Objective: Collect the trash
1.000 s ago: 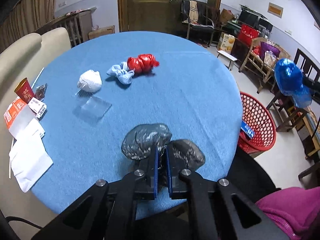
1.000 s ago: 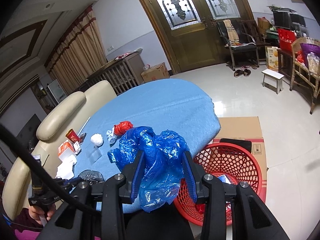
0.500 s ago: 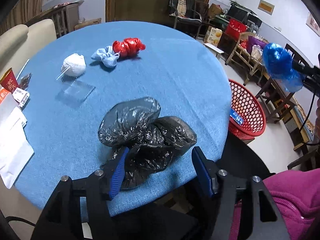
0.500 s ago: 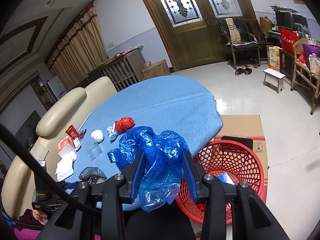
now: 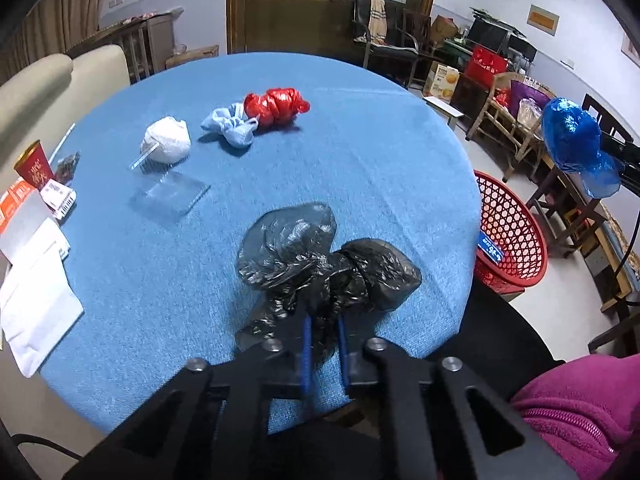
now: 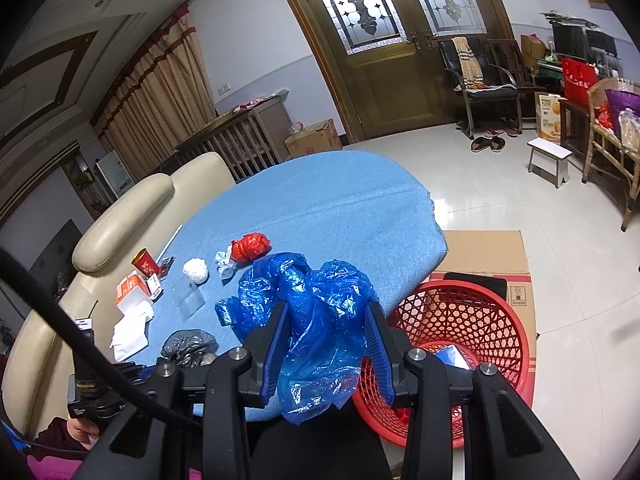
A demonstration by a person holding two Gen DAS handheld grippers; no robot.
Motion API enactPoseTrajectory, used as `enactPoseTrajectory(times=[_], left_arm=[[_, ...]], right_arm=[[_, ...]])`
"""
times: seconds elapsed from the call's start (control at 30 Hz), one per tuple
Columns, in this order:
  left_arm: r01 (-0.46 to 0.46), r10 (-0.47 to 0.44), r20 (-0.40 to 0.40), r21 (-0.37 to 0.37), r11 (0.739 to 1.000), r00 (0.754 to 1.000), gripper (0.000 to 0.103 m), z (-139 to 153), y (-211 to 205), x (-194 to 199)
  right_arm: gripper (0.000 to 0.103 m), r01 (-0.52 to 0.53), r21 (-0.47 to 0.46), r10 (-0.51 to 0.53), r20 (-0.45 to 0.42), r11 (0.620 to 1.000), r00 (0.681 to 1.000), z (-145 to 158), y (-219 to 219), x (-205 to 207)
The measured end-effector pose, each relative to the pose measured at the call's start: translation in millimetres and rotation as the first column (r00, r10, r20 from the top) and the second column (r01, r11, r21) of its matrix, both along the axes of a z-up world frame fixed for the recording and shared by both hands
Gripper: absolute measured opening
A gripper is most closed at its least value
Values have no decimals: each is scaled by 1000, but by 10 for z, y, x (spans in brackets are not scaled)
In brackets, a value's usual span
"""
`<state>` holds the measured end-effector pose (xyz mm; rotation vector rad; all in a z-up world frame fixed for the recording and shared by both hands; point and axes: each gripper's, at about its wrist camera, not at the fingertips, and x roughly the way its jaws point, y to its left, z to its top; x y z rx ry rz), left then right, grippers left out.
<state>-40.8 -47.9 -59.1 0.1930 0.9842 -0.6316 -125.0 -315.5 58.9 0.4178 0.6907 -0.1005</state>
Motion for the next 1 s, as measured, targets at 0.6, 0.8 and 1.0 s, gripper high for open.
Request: enactPoseTrajectory(times=[0.6,0.8,1.0], left_arm=[[23,-23,9,-22,999,1000,7,115,-52,-19],[55,-55,-18,-13,998,998,11,38,-101,-47],[88,-89,-37,-46,995,995,55,9,-137,-59]], right_arm=[[41,-1,9,1,-5,1000,1000,-22,3,-5],[41,-3,9,3,-8,1000,1000,-27,4,7],[41,-10,11,10,-14,1000,1000,-49,14,23]])
